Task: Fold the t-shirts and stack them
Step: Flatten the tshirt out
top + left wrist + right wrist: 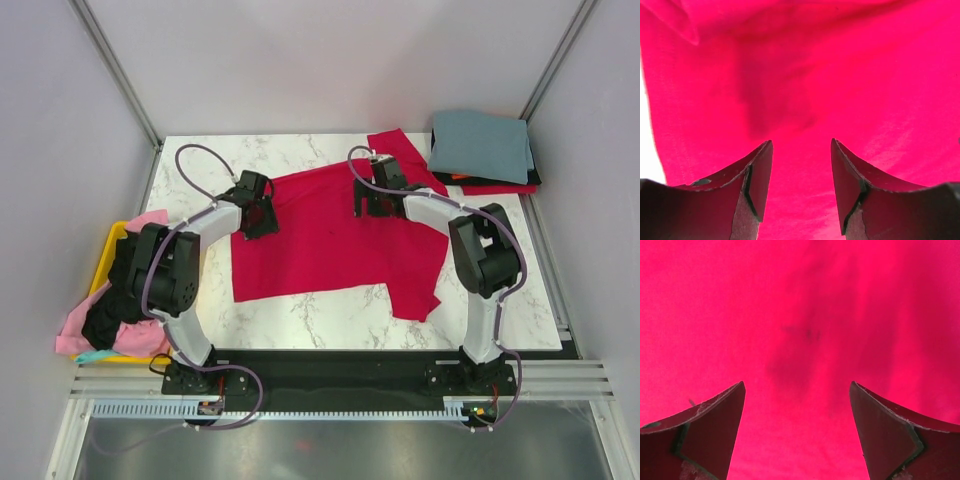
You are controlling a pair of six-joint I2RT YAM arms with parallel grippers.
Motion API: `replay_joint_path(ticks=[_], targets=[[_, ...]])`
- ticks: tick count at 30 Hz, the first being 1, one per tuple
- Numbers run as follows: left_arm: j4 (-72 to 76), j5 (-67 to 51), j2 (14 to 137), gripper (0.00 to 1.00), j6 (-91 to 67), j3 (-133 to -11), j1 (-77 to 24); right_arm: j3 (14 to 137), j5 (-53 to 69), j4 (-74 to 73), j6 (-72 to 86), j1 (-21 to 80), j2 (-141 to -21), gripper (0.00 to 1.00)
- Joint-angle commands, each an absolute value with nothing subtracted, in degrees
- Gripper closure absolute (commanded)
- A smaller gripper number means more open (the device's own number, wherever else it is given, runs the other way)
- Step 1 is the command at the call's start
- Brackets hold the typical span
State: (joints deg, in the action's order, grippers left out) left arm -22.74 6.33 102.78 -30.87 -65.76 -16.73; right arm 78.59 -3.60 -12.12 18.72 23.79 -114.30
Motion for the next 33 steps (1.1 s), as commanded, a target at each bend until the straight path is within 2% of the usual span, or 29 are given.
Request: replay_joint_path(ticks=[1, 11, 19, 22, 28, 33], targets=[[-25.1, 3.7, 104.8, 0.43, -31.5, -67.0, -16.7, 76.5, -0.4, -16.3, 22.6, 25.7, -113.8, 0.07], [-30.9, 7.7, 101.8, 0.41, -32.0, -59.2, -11.3, 58.6, 3.4, -7.1, 34.6, 38.6, -107.8, 0.07], [-33.2, 8.2, 94.1, 0.42, -33.2, -55.9, -9.4, 58.4, 0.7, -8.7, 37.4, 45.6, -102.8, 0.03], [-36.0, 9.2, 88.3, 0.43, -33.3, -57.0, -10.5, 62.0, -4.6, -14.2, 33.1, 45.5, -100.6, 0.02], [-44.2, 12.3, 77.4, 0.41, -29.7, -63.3, -15.1, 77.1, -11.0, -22.1, 23.4, 40.4, -97.6, 0.02], [-45.4, 10.3, 66.9, 0.41, -26.5, -59.2, -16.3, 92.6, -16.5, -24.1, 14.2, 32.7, -105.2, 0.02]])
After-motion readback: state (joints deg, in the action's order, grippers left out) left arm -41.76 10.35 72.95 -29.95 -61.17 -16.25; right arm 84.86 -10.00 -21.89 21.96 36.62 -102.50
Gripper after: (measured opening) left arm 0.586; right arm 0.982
